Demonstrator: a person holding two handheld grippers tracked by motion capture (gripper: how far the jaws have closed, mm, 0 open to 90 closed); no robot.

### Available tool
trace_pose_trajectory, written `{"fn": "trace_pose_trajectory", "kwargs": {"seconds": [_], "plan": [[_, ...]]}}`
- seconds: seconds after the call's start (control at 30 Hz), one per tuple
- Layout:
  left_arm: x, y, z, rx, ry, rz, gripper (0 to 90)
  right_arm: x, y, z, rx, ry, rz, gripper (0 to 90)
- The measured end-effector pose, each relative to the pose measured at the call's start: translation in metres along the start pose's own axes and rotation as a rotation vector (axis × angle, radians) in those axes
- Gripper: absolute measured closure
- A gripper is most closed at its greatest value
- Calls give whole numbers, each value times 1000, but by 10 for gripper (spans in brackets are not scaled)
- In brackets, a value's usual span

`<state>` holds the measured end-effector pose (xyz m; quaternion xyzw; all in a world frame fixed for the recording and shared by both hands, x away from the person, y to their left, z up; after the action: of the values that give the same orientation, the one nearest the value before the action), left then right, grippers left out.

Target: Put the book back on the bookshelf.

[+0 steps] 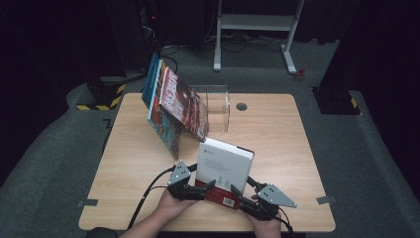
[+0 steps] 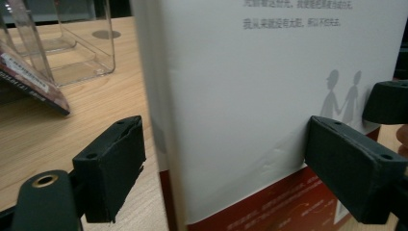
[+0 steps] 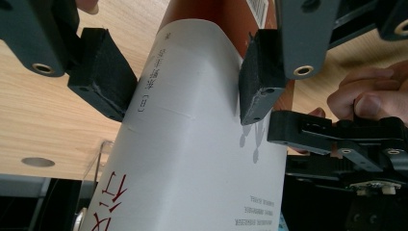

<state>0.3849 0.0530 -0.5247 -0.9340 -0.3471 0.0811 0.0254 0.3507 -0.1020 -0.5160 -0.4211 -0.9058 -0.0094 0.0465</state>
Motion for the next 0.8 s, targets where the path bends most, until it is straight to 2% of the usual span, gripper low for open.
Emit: {"fn": "trace_pose_trajectory", "kwargs": {"seconds": [0.8], "plan": [[-1, 0, -1, -11, 64, -32, 150, 2, 3, -1, -2, -58, 18, 404]]}}
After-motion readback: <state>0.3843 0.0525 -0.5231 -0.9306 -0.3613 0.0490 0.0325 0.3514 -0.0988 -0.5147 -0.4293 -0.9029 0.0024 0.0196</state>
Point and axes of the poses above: each handheld gripper's, and its own axes: y roughly forward along the jaws, z roughly out of its underside, x roughly to its left, the point moved 9 cm from there along y, roughly forward along the jaws, and after that the axes turned 14 degrees about -x, right-handed, at the moved point
